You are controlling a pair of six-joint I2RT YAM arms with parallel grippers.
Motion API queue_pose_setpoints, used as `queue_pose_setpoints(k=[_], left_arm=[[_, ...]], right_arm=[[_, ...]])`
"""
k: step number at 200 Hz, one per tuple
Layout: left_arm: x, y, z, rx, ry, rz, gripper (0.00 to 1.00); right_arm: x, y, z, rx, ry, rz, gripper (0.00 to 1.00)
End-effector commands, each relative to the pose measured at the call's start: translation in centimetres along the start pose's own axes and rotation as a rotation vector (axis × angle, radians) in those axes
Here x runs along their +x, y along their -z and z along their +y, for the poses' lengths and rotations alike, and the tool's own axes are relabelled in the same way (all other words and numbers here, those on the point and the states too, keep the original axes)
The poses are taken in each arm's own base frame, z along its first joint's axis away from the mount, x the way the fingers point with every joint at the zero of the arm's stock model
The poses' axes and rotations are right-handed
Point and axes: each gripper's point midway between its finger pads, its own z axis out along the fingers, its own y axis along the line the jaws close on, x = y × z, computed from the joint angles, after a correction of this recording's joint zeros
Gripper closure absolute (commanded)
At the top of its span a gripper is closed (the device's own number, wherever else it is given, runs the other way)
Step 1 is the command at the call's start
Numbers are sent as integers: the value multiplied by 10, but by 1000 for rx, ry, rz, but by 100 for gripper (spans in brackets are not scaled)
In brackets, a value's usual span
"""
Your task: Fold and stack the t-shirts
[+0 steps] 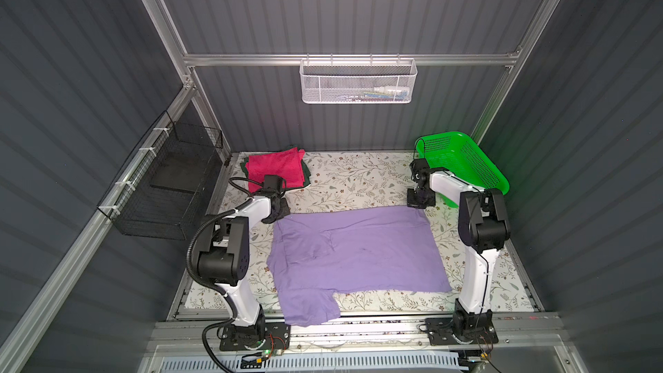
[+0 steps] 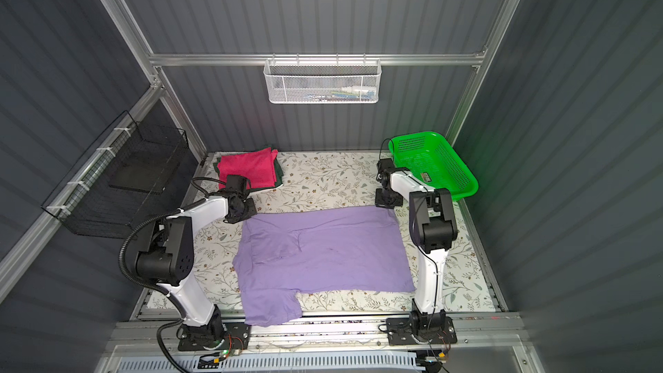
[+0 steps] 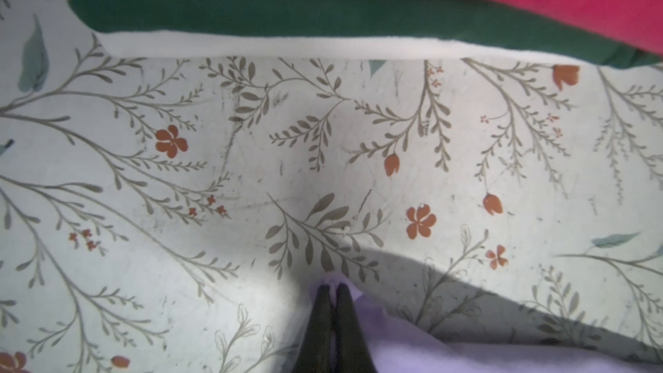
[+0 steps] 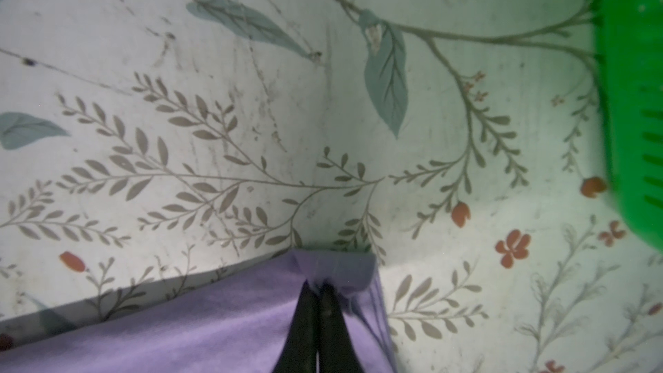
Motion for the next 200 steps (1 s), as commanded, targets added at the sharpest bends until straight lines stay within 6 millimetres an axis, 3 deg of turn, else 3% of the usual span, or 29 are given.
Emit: queue_pose_setpoints(k=[1,26,88,165,193,200], left_arm=[[-14,14,-3,31,11,-37,100],[-25,18,-11,64,0,-63,100],[-58,26,-28,106,-31,-122,100],[-98,43,-30,71,-39,-225,100],[-107,35,-32,60,-30,-230,100],[-122,42,-37,73,-22,-264,100]], right_arm=[[-7,7,-3,-17,21,-40,100],[-18,18,-4,-15,30,-109,100],[-42,26,1,-34,53,-171,100],[-75,60,4,-54,58,-319,100],[-91,70,2,-41,42,-369,100],[-94,71,2,-39,41,-376,100]])
